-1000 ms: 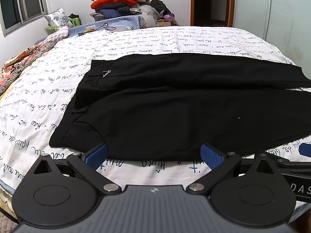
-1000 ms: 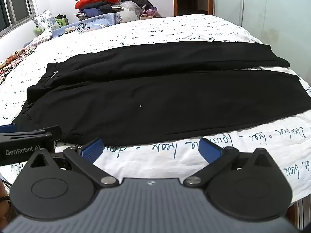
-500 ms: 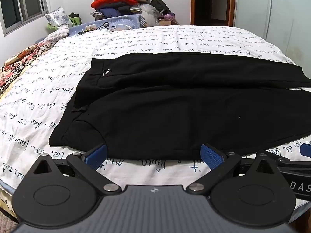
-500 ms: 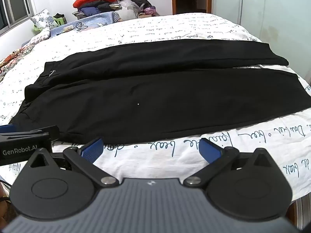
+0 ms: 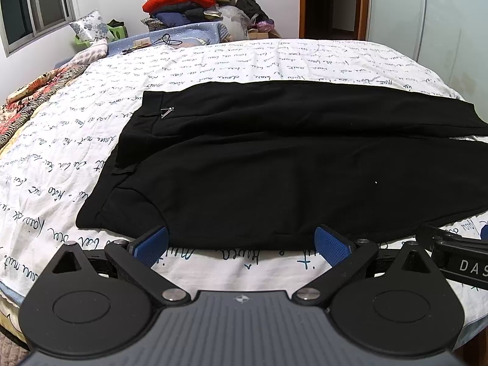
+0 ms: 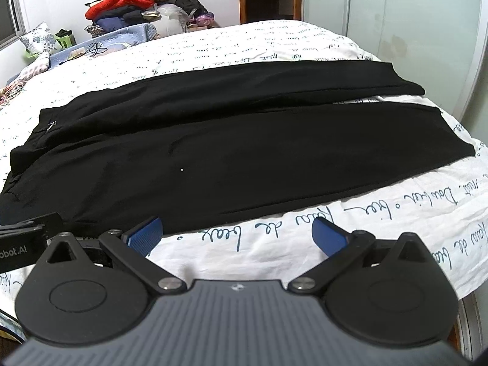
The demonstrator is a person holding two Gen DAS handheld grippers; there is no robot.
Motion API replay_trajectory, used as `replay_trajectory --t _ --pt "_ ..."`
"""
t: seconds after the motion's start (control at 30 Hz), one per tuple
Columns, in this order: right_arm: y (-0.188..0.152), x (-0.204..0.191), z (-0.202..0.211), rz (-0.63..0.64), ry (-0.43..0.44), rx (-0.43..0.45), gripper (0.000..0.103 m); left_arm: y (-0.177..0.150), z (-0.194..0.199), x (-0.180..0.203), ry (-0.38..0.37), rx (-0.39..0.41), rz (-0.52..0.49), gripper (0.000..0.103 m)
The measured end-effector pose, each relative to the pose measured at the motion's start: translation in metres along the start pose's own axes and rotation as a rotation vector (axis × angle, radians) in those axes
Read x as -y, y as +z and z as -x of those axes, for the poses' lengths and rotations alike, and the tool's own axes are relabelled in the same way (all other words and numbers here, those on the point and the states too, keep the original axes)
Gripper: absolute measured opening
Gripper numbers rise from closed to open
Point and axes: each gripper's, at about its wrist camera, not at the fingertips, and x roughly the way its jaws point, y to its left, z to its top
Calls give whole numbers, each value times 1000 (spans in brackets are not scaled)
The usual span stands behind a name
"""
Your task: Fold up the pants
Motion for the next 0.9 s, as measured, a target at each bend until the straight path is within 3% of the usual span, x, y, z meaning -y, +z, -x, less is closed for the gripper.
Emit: replay_trajectory --t 0.9 --pt "-1 1 -5 0 29 -12 103 0 -1 6 10 -5 -27 103"
